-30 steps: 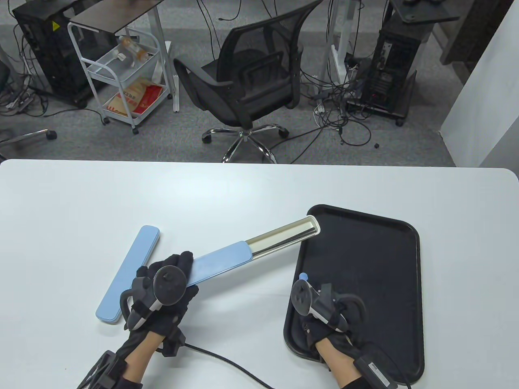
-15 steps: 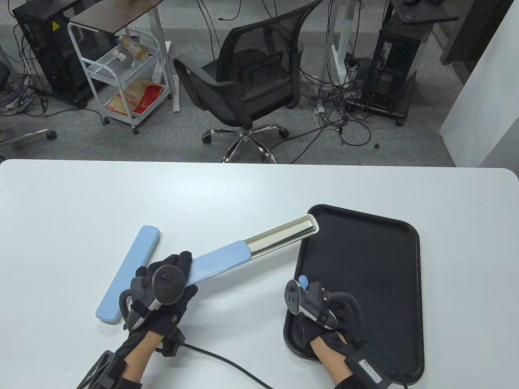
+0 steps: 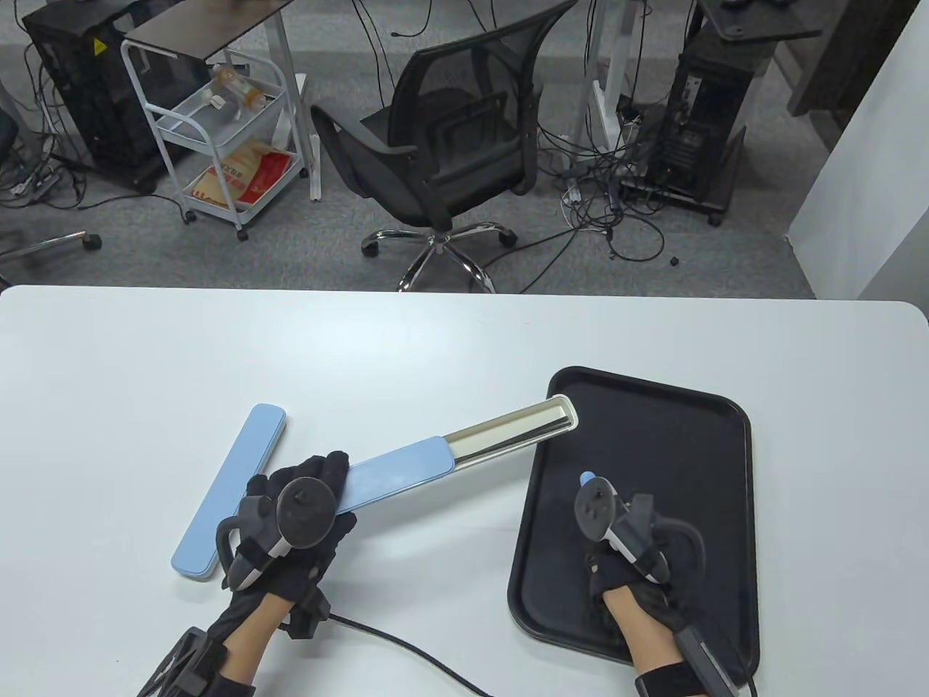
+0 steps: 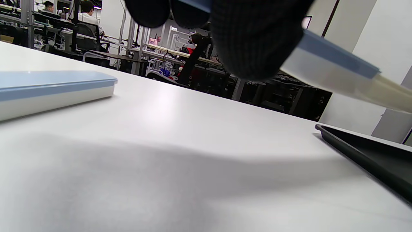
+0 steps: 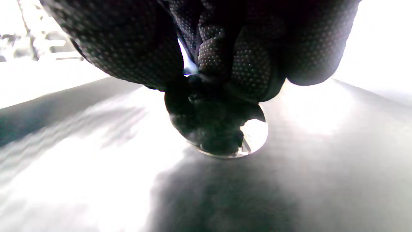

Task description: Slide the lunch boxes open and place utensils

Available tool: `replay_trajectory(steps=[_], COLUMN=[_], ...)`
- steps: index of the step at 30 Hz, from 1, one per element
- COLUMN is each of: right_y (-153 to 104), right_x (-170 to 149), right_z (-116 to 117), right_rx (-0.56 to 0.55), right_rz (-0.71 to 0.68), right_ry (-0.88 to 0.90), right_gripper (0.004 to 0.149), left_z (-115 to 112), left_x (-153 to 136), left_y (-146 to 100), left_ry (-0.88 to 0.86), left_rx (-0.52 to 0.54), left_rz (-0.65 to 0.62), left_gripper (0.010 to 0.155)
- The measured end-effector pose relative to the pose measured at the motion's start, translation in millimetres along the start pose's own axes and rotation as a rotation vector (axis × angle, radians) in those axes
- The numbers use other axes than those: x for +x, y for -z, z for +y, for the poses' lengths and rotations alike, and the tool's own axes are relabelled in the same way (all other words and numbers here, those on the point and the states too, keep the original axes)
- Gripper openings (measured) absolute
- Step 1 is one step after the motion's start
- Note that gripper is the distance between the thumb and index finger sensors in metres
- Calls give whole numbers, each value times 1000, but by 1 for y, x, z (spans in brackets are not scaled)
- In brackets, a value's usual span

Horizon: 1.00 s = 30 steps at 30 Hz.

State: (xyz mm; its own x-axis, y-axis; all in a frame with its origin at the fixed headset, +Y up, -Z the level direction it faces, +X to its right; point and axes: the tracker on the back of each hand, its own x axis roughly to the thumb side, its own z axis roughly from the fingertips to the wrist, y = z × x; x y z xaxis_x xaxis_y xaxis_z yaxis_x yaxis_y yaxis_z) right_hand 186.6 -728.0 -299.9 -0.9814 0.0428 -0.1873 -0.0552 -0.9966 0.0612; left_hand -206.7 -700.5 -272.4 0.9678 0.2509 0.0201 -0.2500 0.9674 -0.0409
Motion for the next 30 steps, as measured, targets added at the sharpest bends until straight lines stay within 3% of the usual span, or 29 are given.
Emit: replay_trajectory(steps=[9,16,22,25,30], right_y=[2,-8,-15,-20,-29], right_x=[-56,-68,-57,-46,-19], right_z=[-32,-57,-68,-69,-67], right_rx=[-181,-314,-370,-399,-459], right_rz=[119,4,-130,-202,-451], right_ry=[311,506,502,402,170], right_gripper=[57,57,57,57,56], left_z=[-2,-4,-6,-6,-6], left_x=[1,5,8,9,11], left_y=[0,0,-1,-2,-2], left_ry=[15,61,96,102,126], left_rx=[-14,-21,-29,-34,-24], left_rz=[-23,-84,-124,-147,-183], left_gripper=[83,83,83,83,83])
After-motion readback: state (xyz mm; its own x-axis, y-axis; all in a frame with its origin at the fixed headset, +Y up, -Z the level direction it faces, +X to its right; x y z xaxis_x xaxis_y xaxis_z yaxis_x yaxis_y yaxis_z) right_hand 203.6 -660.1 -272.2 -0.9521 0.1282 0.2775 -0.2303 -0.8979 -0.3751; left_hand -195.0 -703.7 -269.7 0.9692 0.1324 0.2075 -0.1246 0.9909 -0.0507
